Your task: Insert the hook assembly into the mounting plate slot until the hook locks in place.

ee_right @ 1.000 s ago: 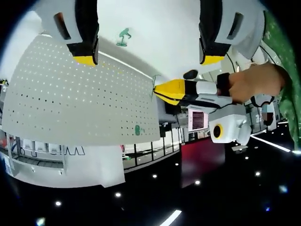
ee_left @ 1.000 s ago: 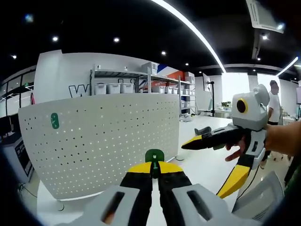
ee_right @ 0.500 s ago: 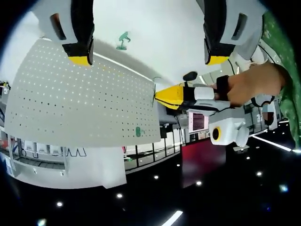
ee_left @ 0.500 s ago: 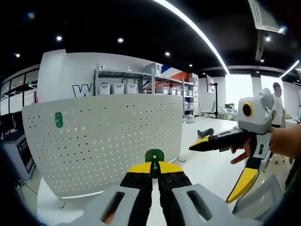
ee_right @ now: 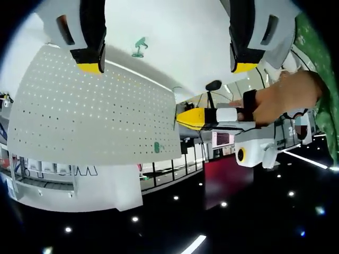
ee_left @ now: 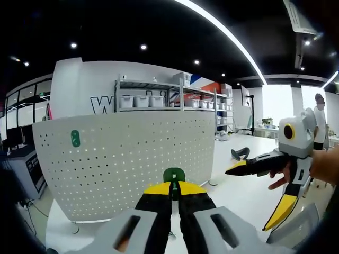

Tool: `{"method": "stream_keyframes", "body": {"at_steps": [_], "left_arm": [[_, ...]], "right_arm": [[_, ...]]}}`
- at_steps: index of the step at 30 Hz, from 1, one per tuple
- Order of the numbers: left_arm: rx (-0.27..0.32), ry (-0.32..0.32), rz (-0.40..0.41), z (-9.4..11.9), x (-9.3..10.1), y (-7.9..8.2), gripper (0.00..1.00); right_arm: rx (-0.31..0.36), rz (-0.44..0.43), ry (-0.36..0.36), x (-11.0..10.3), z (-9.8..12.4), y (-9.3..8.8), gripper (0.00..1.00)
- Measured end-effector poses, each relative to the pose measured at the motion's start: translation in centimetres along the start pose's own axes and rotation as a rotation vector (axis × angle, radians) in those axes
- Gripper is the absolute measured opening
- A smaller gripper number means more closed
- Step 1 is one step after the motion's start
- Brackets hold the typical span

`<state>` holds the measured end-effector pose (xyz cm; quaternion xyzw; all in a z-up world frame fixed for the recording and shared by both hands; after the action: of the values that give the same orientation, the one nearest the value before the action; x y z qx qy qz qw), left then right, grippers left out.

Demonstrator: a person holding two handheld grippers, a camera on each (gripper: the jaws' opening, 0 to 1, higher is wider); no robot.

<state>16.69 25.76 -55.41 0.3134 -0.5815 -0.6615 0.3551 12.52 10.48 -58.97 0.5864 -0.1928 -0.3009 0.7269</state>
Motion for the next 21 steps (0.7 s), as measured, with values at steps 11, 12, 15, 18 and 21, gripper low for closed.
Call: {"method": "stream_keyframes", "body": {"at_steps": [11, 12, 15, 18, 21], "left_arm": [[0.06, 0.128, 0.02, -0.6, -2.7, 3.2, 0.03], [0.066, 0.143, 0.017, -0.7, -3.0, 3.5, 0.03], [0.078, 0.173, 0.016, -1.0, -3.8, 4.2, 0.03], [0.095, 0.196, 0.025, -1.3, -4.7, 5.0, 0.03], [0.103, 0.218, 0.028, -1.6, -5.4, 5.5, 0.03]], "right_arm": [[-0.006, 0.005, 0.021, 1.0, 0.4, -0.2, 1.0], [-0.007, 0.005, 0.022, 1.1, 0.4, -0.2, 1.0], [-0.008, 0.0, 0.028, 1.3, 0.4, -0.3, 1.0], [-0.012, 0.0, 0.034, 1.4, 0.3, -0.4, 1.0], [-0.01, -0.002, 0.035, 1.7, 0.4, -0.4, 1.0]]}}
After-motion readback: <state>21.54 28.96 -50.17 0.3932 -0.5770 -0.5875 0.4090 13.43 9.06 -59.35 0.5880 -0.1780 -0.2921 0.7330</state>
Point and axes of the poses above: the point that each gripper's makers call its tool centre point, and the gripper's own axes: z roughly backward along the fingers, x roughly to its right, y roughly out of its top, the point moved 6 cm from there along z, roughly backward along the fingers, and after that the axes turned 1 degree about y, right-handed, at the moved point
